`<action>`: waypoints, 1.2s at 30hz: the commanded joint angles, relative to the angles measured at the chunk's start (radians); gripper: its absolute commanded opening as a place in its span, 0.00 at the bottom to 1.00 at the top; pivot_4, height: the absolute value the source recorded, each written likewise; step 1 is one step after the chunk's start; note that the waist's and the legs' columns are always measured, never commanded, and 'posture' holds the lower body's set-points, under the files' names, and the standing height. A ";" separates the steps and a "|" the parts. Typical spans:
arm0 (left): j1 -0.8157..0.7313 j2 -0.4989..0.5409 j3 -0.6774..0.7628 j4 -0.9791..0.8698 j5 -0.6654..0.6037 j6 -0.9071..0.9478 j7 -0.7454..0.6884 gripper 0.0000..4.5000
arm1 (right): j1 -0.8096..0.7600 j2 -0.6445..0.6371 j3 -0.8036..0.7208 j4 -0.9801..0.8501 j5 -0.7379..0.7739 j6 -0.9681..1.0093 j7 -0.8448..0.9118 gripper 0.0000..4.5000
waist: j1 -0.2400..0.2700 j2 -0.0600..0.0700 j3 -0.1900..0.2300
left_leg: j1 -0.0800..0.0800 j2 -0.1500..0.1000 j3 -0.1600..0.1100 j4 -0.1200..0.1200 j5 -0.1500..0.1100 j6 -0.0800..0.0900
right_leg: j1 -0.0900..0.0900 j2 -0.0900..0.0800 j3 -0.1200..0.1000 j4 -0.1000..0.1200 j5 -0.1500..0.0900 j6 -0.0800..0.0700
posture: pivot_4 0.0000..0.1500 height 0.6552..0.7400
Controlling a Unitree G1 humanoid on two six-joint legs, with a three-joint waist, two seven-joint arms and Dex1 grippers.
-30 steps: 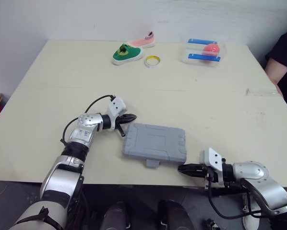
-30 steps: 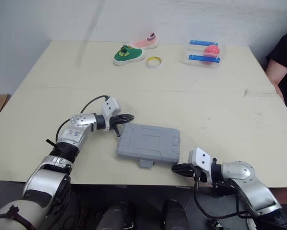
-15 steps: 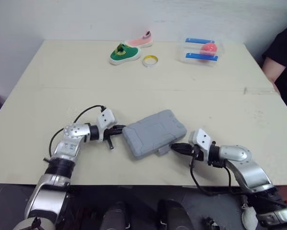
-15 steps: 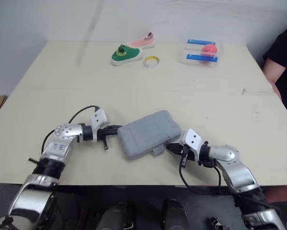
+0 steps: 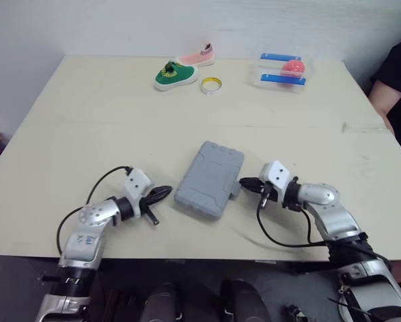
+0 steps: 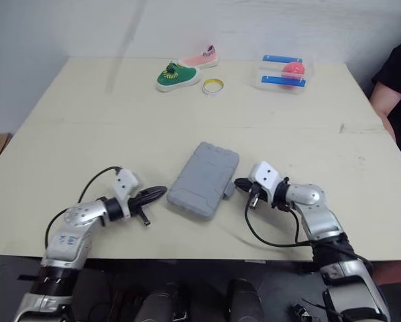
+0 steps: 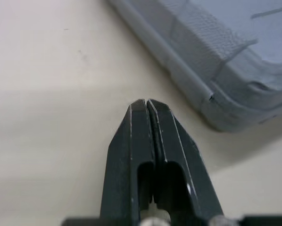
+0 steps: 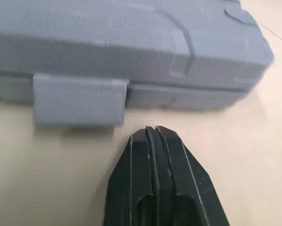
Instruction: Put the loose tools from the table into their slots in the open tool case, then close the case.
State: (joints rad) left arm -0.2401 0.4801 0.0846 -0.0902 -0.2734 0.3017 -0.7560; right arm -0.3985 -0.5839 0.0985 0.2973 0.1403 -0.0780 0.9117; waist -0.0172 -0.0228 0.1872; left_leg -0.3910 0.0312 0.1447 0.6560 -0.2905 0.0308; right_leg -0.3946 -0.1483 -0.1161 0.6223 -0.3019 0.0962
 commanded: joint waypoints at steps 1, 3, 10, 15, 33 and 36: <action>-0.089 -0.006 -0.001 -0.107 -0.094 0.034 -0.035 0.00 | 0.041 -0.029 -0.061 -0.085 0.035 -0.018 0.005 0.01 | 0.005 0.000 0.000 | 0.000 0.000 0.000 0.000 -0.001 -0.002 | 0.000 0.000 0.000 0.000 0.000 0.001 | 1.00 1.00; -0.157 -0.014 -0.040 -0.112 -0.098 0.063 -0.041 0.00 | 0.070 -0.038 -0.083 -0.131 0.048 -0.001 0.001 0.01 | 0.009 0.000 0.000 | 0.000 0.000 0.000 0.000 -0.002 -0.002 | 0.000 0.000 0.000 0.000 0.001 0.002 | 1.00 1.00; -0.436 -0.122 -0.313 0.170 0.111 0.051 -0.023 0.00 | 0.114 -0.008 -0.068 -0.276 0.078 0.077 -0.010 0.01 | 0.013 0.001 0.000 | 0.001 -0.001 0.003 0.000 0.001 0.002 | 0.001 0.005 -0.004 0.000 0.001 0.002 | 1.00 1.00; -0.472 -0.183 -0.410 0.317 0.202 0.012 -0.020 0.00 | 0.110 0.023 -0.030 -0.320 0.056 0.135 -0.027 0.01 | 0.013 0.001 0.000 | 0.000 0.002 0.004 0.000 0.002 0.001 | -0.001 0.012 -0.004 -0.001 0.001 0.001 | 1.00 1.00; -0.366 -0.193 -0.444 0.375 0.235 0.024 -0.067 0.00 | 0.060 0.072 0.054 -0.229 -0.029 0.123 -0.037 0.01 | 0.012 0.005 -0.004 | 0.004 0.001 0.002 0.001 0.000 0.002 | 0.003 0.003 -0.004 0.000 0.001 0.001 | 1.00 1.00; -0.369 -0.188 -0.444 0.382 0.237 0.024 -0.071 0.00 | 0.027 0.096 0.074 -0.202 -0.035 0.116 -0.025 0.01 | 0.009 0.005 -0.005 | 0.004 0.001 0.002 0.001 0.000 0.002 | 0.003 0.003 -0.004 0.000 0.001 0.001 | 1.00 1.00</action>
State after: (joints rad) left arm -0.6655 0.2784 -0.3094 0.2164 -0.0792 0.2750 -0.8062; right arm -0.3421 -0.5113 0.1583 0.1107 0.0987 0.0520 0.8838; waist -0.0079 -0.0177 0.1826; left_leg -0.3870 0.0327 0.1467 0.6574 -0.2902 0.0331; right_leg -0.3917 -0.1455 -0.1197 0.6221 -0.3013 0.0972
